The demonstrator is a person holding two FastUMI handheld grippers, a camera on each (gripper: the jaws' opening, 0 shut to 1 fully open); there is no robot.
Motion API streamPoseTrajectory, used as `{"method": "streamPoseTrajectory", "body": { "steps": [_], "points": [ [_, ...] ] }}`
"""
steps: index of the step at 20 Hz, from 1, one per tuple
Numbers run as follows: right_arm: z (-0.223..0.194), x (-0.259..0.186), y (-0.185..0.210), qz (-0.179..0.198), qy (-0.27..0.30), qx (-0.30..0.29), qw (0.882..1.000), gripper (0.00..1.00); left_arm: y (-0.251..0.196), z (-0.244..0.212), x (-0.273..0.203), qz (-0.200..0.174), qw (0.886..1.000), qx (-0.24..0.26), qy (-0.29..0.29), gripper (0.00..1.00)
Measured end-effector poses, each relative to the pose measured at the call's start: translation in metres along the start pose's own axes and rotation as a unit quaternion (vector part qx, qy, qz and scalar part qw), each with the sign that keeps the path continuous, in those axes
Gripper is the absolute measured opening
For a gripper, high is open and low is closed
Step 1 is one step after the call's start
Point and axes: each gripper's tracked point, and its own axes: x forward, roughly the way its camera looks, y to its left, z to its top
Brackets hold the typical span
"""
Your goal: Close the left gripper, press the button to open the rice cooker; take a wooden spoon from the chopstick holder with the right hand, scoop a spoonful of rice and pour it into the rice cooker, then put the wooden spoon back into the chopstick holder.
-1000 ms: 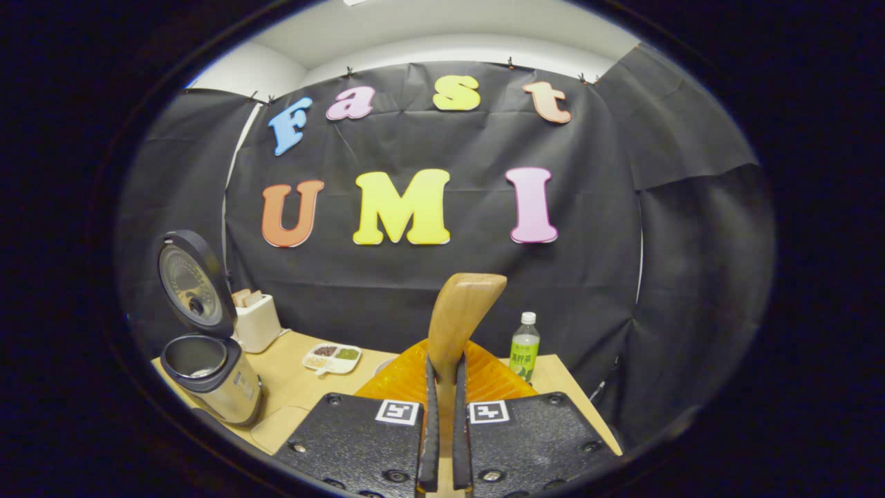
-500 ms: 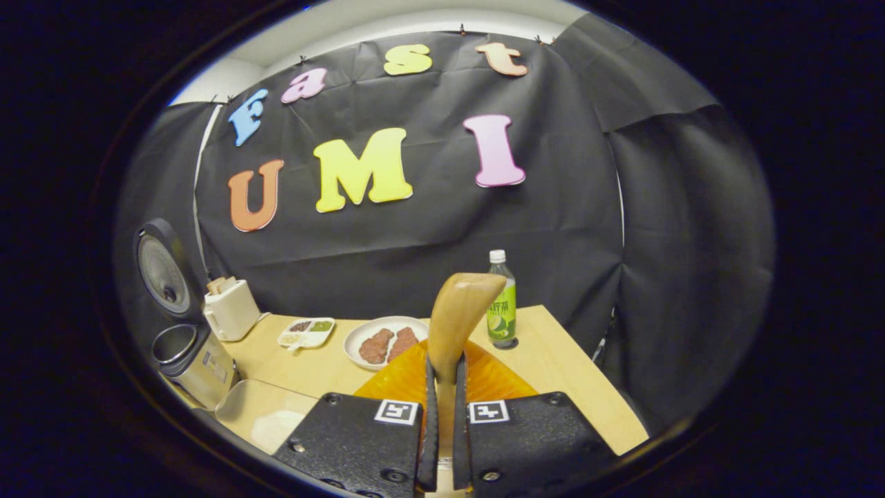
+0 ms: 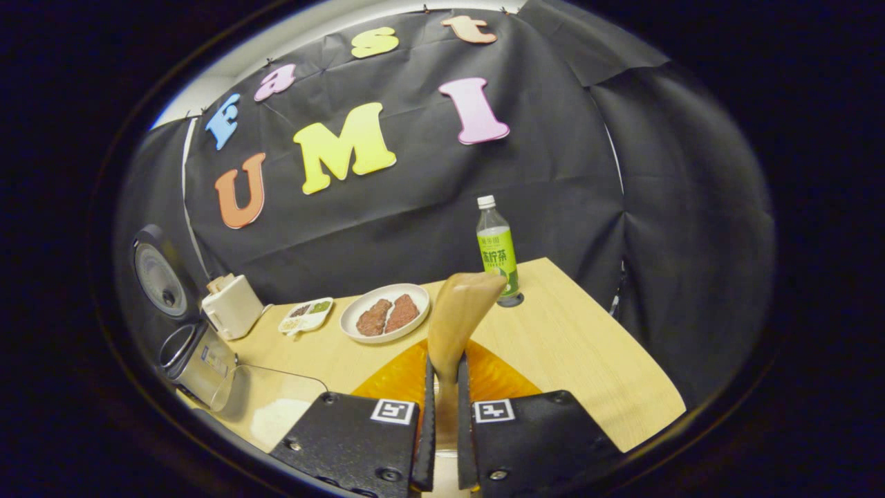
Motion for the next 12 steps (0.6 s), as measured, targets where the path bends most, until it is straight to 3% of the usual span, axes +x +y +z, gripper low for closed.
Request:
{"method": "streamPoseTrajectory", "body": {
  "steps": [3,6,9,12],
  "points": [
    [0.009,-0.003,-0.001,-0.007,-0.018,-0.009,1.0,0.2,0.006,0.014,0.008,0.012,1.0,-0.005,-0.005,0.95],
    [0.03,-0.015,-0.013,-0.046,-0.053,-0.032,0.997,0.67,0.011,0.03,0.018,0.02,1.0,-0.012,-0.007,0.95],
    [0.053,-0.047,-0.016,-0.061,-0.089,-0.047,0.993,0.94,0.023,0.052,0.029,0.03,0.999,-0.017,-0.019,0.95],
    [0.079,-0.089,-0.016,-0.066,-0.13,-0.059,0.988,1.0,0.037,0.073,0.052,0.039,0.999,-0.026,-0.022,0.95]
  ]
}}
